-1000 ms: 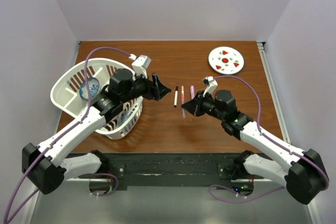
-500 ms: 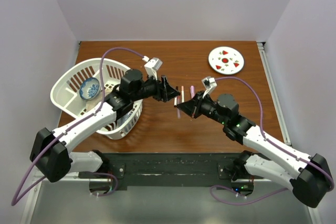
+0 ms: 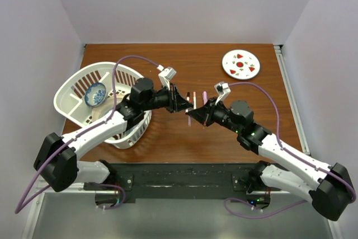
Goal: Insert the pens into the pen caps
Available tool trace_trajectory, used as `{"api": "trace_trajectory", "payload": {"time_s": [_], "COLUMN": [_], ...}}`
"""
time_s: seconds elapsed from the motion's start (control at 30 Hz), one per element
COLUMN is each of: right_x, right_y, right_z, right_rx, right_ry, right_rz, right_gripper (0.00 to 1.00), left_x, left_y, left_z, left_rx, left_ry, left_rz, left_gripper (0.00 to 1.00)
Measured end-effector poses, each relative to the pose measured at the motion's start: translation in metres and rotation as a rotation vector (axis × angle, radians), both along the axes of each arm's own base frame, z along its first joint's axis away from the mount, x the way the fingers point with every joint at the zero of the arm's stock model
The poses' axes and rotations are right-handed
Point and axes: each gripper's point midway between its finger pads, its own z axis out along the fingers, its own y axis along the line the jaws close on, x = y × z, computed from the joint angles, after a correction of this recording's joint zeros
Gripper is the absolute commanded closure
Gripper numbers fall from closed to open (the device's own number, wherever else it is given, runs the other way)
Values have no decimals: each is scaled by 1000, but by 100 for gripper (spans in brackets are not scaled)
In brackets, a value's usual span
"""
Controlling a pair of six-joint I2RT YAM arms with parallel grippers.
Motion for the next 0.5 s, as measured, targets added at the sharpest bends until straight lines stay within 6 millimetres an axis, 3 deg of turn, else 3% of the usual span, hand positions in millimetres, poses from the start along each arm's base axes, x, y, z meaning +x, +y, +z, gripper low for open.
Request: {"api": "trace_trajectory", "payload": {"time_s": [0.03, 0.07, 0.2, 0.3, 0.5], "right_x": [0, 0, -3, -7, -23], "right_y": [0, 0, 2, 4, 2], "right_z": [0, 1, 3, 5, -5], "right_rx": [1, 3, 14, 26, 54], "right_ry": [-2, -3, -1, 1, 35], "right_rz": [0, 0, 12, 37, 83], "right_gripper": [97, 84, 63, 60, 67], "left_x": [-2, -2, -6, -14, -20], "left_y": [-1, -1, -2, -6, -7], "left_z": [1, 1, 5, 10, 15], "left_rx": [-10, -19, -50, -72, -92], "left_ry": [7, 11, 21, 27, 36], "left_rz": [-9, -14, -34, -75, -102], "left_gripper": [100, 100, 100, 100, 100]}}
